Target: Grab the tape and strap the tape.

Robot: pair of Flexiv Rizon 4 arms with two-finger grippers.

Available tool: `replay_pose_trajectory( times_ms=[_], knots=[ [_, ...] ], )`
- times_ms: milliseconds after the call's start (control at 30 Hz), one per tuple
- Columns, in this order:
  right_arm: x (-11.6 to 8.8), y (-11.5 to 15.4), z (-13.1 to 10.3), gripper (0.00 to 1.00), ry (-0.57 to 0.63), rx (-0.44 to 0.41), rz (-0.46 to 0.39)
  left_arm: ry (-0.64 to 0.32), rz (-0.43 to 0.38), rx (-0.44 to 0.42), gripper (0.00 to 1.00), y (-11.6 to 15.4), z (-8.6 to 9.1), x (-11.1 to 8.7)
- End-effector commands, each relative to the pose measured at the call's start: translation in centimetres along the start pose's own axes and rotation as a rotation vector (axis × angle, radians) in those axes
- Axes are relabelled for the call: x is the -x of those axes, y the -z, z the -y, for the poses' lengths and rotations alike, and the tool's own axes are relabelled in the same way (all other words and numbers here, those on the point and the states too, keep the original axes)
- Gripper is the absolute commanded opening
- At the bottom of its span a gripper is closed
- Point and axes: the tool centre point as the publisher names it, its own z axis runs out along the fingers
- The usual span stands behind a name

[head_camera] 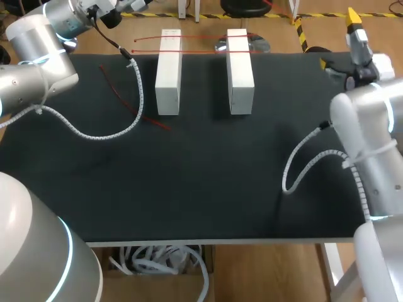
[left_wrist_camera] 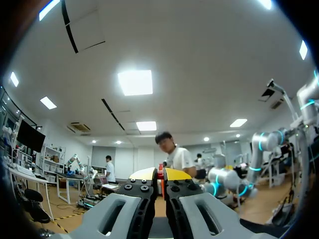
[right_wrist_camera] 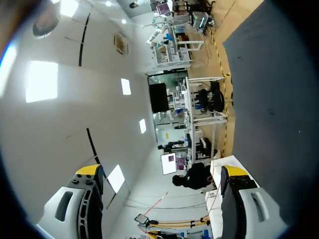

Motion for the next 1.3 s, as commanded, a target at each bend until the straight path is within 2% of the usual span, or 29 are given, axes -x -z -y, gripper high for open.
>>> replay_pose_trajectory(
  times_ms=[33,67,133,233,300,333,400,533,767,1067,1300],
  knots=[
    [0.7,-0.3,0.2,1.00,-0.052,1.167,0.148,-0.001,0.001,0.000,0.00,0.0,0.0,0.0],
    [1.2,-0.2,0.2,1.00,-0.108,1.173,0.151,-0.001,0.001,0.000,0.00,0.0,0.0,0.0],
    [1.7,-0.2,0.4,1.00,-0.075,1.179,0.147,-0.001,0.001,0.000,0.00,0.0,0.0,0.0],
    [2.1,-0.3,1.7,1.00,-0.031,1.126,0.145,-0.001,0.001,0.000,0.00,0.0,0.0,0.0],
    [1.5,-0.5,2.7,1.00,0.022,1.091,0.097,-0.001,0.001,0.000,0.00,0.0,0.0,0.0],
    [1.3,-0.6,3.1,1.00,0.032,1.079,0.108,-0.001,0.001,0.000,0.00,0.0,0.0,0.0],
    [1.2,-0.6,3.3,1.00,0.047,1.089,0.070,-0.001,0.001,0.000,0.00,0.0,0.0,0.0],
    [1.6,-1.0,3.1,1.00,0.007,1.123,0.089,-0.001,0.001,0.000,0.00,0.0,0.0,0.0],
    [1.6,-2.5,4.1,1.00,-0.037,1.114,0.074,-0.001,0.001,0.000,0.00,0.0,0.0,0.0],
    [1.1,-4.6,5.2,1.00,-0.077,1.071,0.019,-0.001,0.001,0.000,0.00,0.0,0.0,0.0],
    [-0.1,-6.0,7.7,1.00,-0.100,0.973,-0.019,-0.001,0.001,0.000,0.00,0.0,0.0,0.0]
  ],
)
